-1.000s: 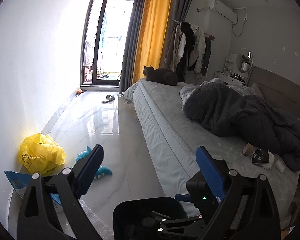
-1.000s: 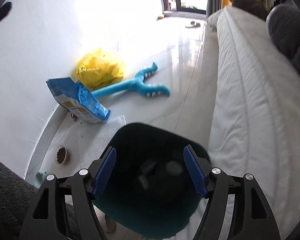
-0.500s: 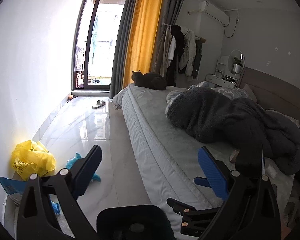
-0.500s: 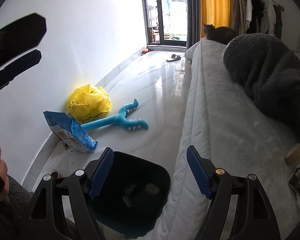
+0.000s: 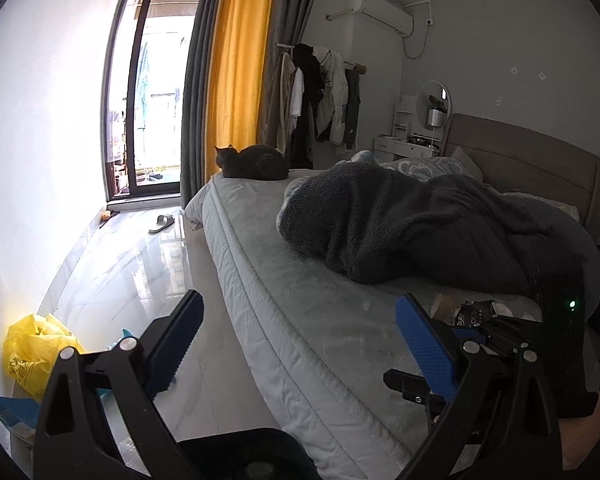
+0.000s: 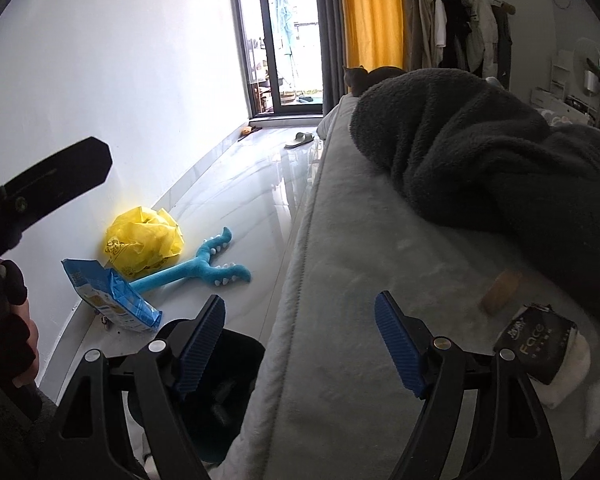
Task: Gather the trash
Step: 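Bring both open grippers back over the bed toward the remaining trash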
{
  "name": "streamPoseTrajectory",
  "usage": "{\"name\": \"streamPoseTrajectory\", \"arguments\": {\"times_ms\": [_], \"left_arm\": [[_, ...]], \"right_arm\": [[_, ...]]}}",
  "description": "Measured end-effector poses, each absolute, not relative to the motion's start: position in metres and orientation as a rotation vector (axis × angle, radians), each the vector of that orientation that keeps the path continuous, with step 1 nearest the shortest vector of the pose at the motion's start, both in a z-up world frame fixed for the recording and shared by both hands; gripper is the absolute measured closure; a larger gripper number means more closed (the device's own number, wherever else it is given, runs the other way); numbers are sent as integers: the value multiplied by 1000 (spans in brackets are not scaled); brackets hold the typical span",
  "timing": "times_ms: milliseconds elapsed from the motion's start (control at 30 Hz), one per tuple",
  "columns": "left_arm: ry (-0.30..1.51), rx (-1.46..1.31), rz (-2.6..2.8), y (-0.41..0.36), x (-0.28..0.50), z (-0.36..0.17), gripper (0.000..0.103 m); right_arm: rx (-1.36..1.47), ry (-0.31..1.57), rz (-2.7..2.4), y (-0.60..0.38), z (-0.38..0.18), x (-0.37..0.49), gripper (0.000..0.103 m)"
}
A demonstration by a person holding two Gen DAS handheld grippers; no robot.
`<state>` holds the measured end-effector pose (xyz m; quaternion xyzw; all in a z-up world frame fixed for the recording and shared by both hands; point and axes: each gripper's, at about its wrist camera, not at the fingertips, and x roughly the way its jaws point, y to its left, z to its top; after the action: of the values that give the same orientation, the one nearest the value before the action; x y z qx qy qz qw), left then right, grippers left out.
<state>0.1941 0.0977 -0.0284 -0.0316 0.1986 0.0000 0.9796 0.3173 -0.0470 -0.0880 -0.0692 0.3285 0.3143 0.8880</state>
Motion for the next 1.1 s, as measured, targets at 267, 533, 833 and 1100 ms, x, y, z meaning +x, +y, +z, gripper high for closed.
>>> {"name": "streamPoseTrajectory", "arguments": {"times_ms": [267,533,833,1100], "left_arm": [[432,-68,-64,75,226,-45,5],[456,-49,-134,50,256,-58,5],[484,-43,-157,29,285,-72,5],[520,2,-191,7,307,-85,5]], "right_arm": [[-146,661,573,-86,-91,324,25],[-150,645,529,-124,-97,324,25],[-101,616,486,-179,-100,331,24],[-65,592,445,-225,-103,331,22]]}}
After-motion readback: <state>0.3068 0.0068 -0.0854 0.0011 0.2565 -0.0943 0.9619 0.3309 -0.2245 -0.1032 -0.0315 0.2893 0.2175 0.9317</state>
